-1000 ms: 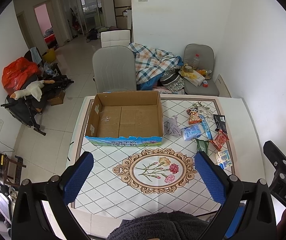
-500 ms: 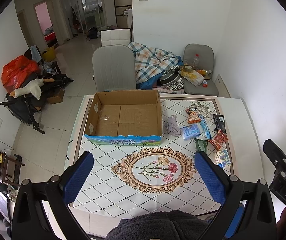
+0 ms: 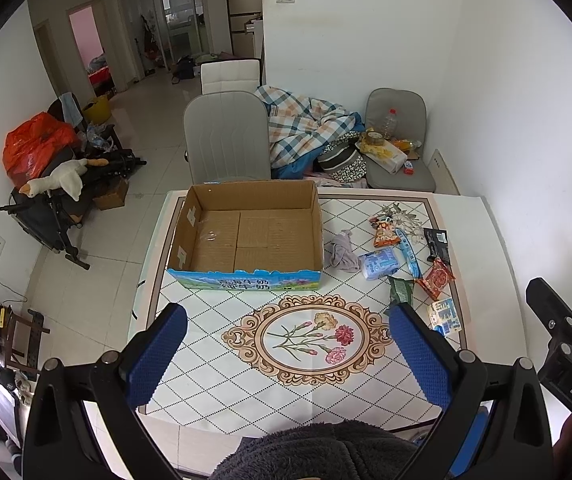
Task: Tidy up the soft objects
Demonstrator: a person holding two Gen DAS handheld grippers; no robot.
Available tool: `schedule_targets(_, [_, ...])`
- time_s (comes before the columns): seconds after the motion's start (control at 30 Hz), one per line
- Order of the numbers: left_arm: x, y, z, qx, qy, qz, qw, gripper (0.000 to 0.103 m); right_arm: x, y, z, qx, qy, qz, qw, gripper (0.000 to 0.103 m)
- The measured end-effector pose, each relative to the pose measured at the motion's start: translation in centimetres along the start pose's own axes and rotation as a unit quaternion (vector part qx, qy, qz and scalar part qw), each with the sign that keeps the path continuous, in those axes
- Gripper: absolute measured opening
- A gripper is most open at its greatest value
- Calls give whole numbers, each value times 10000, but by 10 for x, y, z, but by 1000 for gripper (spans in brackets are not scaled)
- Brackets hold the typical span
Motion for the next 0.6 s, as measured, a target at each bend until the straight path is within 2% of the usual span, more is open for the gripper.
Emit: schedule_targets(0.6, [-4, -8, -5, 59, -30, -37, 10000, 103, -7, -5, -2, -25, -104, -84, 9999, 103])
Point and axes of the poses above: each gripper's, at about its wrist camera, not at the fingertips, and x roughly the way its jaws point, y to its left, z to its top, the point moved 4 cm from there along x, roughly the way its jaws point, and after that the axes turned 1 degree about y, right-handed, at the moved point
